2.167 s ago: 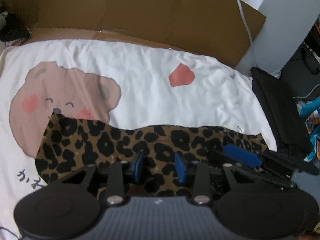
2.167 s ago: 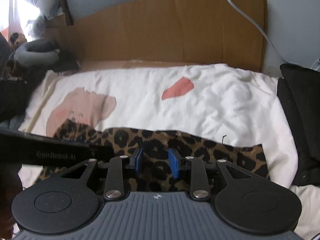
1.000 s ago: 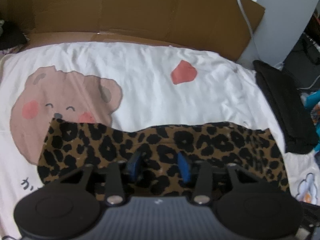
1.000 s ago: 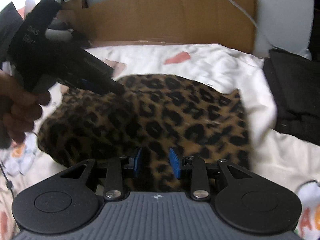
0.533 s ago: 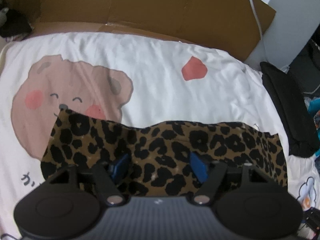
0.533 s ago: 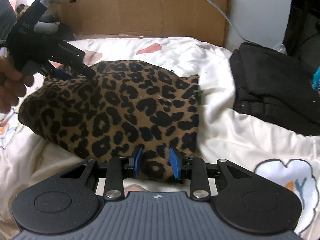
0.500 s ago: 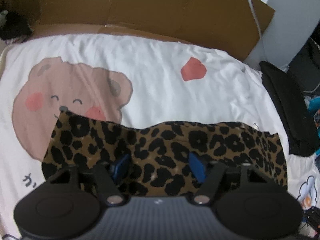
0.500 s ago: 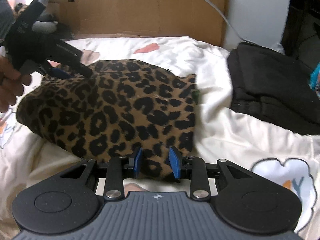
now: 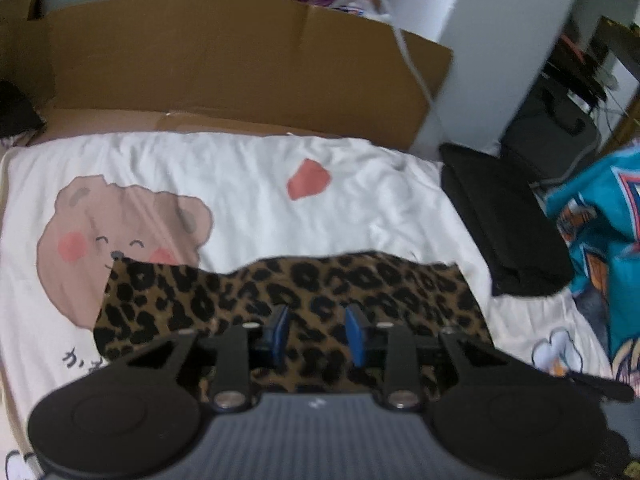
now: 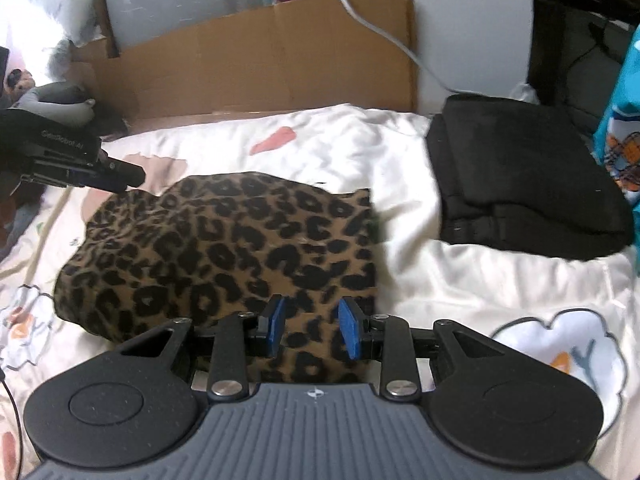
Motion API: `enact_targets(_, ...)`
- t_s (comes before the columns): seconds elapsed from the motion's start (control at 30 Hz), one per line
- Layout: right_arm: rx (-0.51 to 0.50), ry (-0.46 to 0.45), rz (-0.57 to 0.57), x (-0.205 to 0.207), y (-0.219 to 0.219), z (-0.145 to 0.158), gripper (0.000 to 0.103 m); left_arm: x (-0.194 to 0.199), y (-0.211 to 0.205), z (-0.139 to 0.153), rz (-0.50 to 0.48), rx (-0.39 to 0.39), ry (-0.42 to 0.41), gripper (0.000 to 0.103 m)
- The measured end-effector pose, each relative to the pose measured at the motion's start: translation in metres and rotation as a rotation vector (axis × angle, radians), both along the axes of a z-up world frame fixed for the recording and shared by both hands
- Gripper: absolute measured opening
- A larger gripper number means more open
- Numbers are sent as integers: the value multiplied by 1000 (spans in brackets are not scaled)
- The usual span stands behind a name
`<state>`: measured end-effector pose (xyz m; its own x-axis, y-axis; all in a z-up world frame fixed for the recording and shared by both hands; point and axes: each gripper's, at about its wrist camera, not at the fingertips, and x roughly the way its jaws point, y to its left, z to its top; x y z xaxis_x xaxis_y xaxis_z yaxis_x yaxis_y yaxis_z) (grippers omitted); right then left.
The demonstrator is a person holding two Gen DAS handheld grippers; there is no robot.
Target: Fold clothes
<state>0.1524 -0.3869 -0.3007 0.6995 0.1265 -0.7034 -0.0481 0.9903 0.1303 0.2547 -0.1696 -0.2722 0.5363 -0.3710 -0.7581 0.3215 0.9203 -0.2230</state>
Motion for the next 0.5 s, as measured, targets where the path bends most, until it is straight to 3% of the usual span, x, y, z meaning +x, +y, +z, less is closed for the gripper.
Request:
enact_targets(0.33,100,25,-29,-1,12,-7,37,-53,-35,-18,-29,-18,2,33)
enact_targets(0.5,106,32,-33,-3,16,-11,37,-69,-49,-37,-64,20,25,33)
